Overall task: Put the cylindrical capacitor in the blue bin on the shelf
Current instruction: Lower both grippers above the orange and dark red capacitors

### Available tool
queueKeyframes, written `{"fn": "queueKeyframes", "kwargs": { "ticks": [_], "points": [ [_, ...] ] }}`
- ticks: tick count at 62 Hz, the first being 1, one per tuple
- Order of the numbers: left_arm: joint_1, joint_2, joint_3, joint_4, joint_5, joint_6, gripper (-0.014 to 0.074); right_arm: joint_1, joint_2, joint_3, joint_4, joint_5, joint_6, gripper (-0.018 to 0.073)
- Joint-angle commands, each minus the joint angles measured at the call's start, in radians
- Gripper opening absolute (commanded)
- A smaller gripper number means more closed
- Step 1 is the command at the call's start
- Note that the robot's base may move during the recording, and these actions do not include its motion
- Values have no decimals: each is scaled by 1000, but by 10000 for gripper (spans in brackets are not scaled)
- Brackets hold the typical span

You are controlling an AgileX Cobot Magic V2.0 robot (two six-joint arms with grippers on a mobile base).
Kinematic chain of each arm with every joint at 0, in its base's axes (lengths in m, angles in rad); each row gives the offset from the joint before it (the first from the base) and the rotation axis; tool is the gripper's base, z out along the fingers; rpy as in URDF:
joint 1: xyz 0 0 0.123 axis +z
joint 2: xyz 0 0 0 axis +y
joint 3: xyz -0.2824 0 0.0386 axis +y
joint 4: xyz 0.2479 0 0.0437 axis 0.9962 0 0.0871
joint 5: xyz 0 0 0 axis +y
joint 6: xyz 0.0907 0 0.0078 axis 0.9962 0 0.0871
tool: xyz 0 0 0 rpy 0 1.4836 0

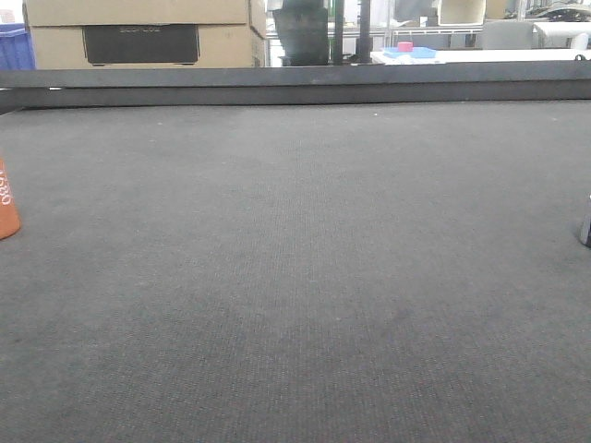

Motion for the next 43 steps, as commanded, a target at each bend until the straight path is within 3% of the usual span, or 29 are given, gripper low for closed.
{"fn": "queueKeyframes", "kwargs": {
  "ticks": [1,43],
  "points": [
    [2,-4,-4,-5,-16,-6,-111,-3,-4,-1,4,-22,-2,-165],
    [2,-4,-4,-3,-10,-4,-111,-3,-4,-1,4,-50,-2,-165]
  ]
}}
